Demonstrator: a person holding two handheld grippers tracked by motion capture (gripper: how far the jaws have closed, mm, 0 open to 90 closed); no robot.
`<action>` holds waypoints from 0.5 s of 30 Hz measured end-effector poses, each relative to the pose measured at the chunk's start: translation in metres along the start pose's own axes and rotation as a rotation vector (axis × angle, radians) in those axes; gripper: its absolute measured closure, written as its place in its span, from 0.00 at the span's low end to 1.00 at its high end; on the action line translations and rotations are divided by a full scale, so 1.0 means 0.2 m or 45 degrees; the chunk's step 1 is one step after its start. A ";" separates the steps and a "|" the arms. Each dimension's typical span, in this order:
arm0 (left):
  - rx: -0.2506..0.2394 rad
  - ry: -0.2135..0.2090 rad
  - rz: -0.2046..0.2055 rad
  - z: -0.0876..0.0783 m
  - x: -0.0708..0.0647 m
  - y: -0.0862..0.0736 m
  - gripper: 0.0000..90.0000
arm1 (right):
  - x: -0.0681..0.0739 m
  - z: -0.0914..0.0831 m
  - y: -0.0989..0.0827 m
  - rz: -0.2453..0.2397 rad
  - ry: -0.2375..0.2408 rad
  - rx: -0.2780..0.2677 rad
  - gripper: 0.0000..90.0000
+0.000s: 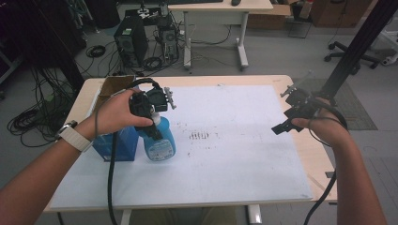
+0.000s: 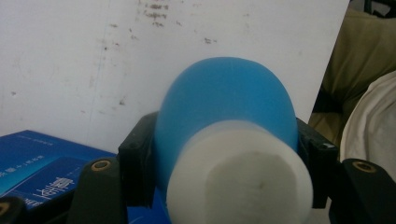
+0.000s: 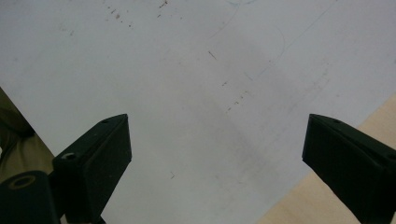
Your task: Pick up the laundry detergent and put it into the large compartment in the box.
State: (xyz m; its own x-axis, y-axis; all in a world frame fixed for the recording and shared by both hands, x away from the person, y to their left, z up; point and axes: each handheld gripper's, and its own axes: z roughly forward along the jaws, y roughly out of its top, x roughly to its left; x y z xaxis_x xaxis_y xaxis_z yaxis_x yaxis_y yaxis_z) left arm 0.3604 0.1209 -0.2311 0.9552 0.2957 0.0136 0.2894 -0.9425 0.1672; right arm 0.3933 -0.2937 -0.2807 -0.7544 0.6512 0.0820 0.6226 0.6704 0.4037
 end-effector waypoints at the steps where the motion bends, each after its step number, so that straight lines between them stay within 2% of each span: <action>1: 0.000 0.000 0.000 0.00 0.00 0.00 0.41 | 0.00 0.00 0.00 0.000 0.000 -0.001 0.09; 3: 0.001 0.003 -0.030 -0.03 -0.01 0.01 0.41 | 0.00 0.00 0.00 0.001 0.001 -0.002 0.09; 9: 0.004 0.017 -0.072 -0.07 -0.03 0.02 0.41 | 0.00 0.00 0.00 0.001 0.004 -0.002 0.09; 12: -0.009 0.017 -0.118 -0.10 -0.03 0.02 0.41 | 0.00 0.00 0.00 -0.002 0.004 -0.004 0.09; 15: -0.003 0.021 -0.133 -0.12 -0.03 0.02 0.41 | 0.00 -0.01 0.00 0.000 0.005 -0.007 0.09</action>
State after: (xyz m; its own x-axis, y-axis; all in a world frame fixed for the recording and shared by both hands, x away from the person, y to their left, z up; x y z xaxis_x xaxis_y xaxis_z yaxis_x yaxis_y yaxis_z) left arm 0.3546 0.1188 -0.2072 0.9186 0.3950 0.0123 0.3873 -0.9060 0.1705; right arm 0.3930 -0.2936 -0.2791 -0.7552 0.6499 0.0857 0.6216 0.6683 0.4086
